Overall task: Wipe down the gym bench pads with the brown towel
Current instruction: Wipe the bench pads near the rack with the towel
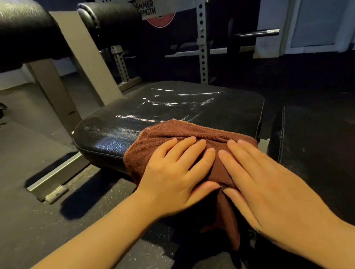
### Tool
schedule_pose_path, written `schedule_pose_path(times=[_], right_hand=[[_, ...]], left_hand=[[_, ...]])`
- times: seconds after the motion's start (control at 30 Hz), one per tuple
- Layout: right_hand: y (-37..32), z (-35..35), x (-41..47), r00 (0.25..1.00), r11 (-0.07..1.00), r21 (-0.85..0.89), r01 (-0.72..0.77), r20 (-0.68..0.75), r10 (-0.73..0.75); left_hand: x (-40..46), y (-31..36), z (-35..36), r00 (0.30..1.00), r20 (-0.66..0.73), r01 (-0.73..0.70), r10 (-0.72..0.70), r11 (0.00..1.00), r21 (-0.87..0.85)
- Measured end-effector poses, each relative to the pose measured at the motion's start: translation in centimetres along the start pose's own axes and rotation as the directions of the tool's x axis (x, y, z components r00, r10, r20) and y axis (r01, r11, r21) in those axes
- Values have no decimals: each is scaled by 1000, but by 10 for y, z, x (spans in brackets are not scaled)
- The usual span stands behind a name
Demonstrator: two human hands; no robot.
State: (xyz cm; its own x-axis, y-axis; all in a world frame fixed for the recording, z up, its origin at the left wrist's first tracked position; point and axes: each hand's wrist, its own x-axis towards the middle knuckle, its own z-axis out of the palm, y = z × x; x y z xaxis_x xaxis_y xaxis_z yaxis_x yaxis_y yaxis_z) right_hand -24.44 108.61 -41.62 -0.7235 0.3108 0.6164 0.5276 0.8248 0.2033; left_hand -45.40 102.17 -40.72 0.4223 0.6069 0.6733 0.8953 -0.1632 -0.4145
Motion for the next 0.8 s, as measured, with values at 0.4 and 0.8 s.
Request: schedule_pose_path(times=[0.4, 0.8], right_hand=[[-62, 22, 28, 999, 986, -164, 31, -12, -33], [-106, 56, 76, 993, 940, -341, -16, -112, -24]], left_hand=[[-51, -80, -13, 997, -22, -78, 80, 992, 103], [-91, -127, -4, 997, -59, 53, -49, 996, 74]])
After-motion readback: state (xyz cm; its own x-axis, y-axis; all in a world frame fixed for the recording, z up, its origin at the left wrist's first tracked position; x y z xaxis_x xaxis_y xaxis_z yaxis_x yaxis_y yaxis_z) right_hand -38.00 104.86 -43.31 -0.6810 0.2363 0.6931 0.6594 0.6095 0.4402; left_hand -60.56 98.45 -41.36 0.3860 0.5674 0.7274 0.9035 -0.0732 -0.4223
